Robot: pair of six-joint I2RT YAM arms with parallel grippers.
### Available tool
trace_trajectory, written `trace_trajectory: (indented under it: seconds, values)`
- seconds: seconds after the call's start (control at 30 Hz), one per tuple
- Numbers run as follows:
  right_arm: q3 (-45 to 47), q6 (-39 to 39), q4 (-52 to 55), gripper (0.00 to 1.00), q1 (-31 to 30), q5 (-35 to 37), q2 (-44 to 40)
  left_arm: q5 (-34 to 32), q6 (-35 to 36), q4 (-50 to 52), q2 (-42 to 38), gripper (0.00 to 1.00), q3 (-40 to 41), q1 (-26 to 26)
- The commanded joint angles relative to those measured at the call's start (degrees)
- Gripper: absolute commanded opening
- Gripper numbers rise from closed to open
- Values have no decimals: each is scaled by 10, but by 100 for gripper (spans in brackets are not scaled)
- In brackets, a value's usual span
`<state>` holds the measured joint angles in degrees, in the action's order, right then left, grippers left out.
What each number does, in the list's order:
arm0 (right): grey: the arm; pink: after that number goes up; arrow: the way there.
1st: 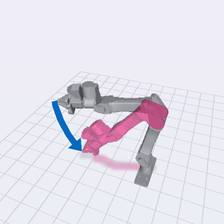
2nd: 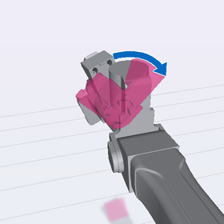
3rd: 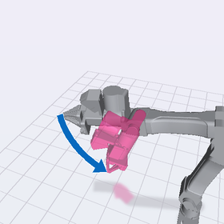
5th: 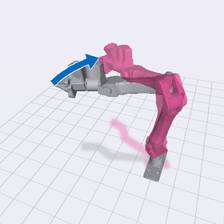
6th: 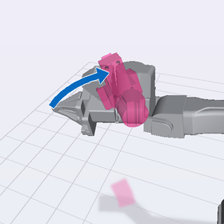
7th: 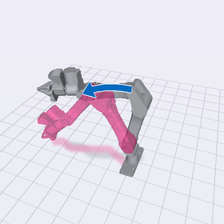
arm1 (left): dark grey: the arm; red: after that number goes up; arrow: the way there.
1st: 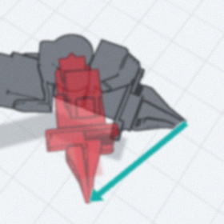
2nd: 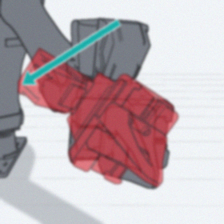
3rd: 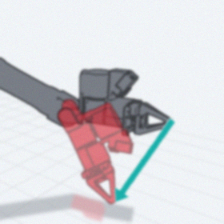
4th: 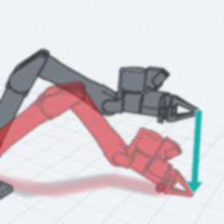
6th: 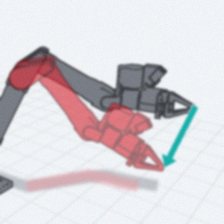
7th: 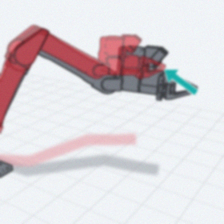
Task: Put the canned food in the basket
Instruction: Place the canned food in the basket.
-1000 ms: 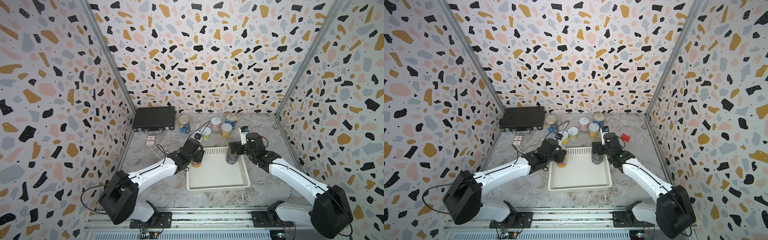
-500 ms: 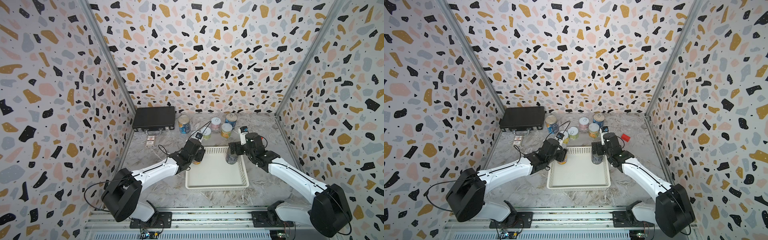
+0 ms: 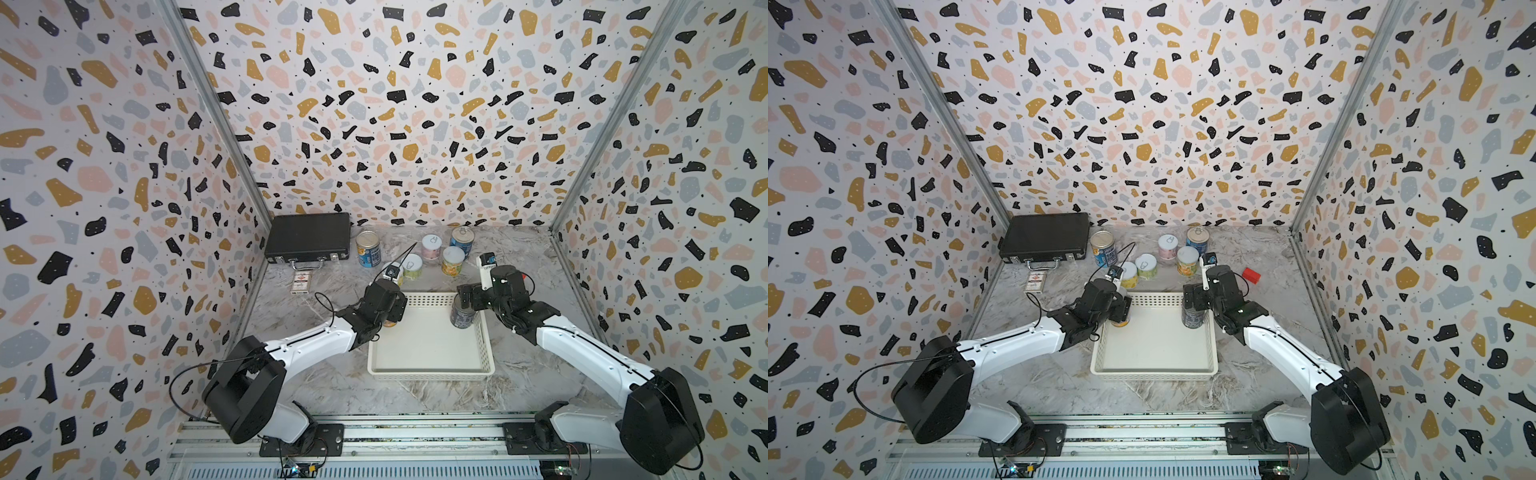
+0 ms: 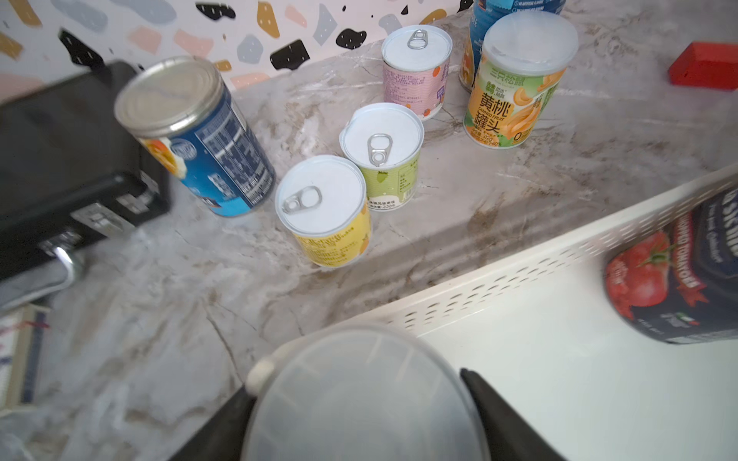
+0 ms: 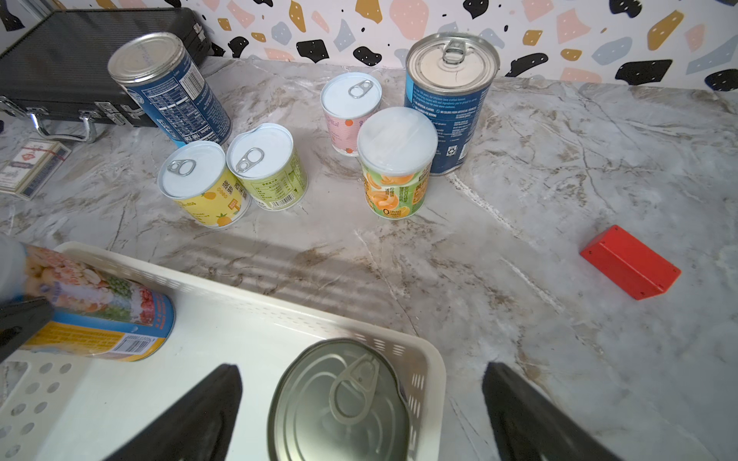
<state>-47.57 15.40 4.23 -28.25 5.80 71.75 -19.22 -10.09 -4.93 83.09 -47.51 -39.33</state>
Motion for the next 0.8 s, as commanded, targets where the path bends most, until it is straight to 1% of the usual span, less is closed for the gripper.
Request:
trace_trajectory:
  seconds: [0.0, 0.1, 0.33, 0.7, 0.77]
  values:
    - [-6, 3, -4, 100, 0, 2, -6, -17, -8, -59, -8, 92, -4, 5]
    - [-6, 1, -4, 100, 0, 1, -6, -27, -11, -52, -10, 100, -4, 5]
    - [-5, 0, -3, 100, -1, 6, -9, -35, -22, -36, -32, 100, -5, 5]
    - [-4, -1, 0, 100, 0, 13, -13, -91, -84, 85, -92, 100, -51, 4]
    - [-4, -2, -1, 100, 0, 14, -15, -116, -114, 126, -90, 100, -76, 4]
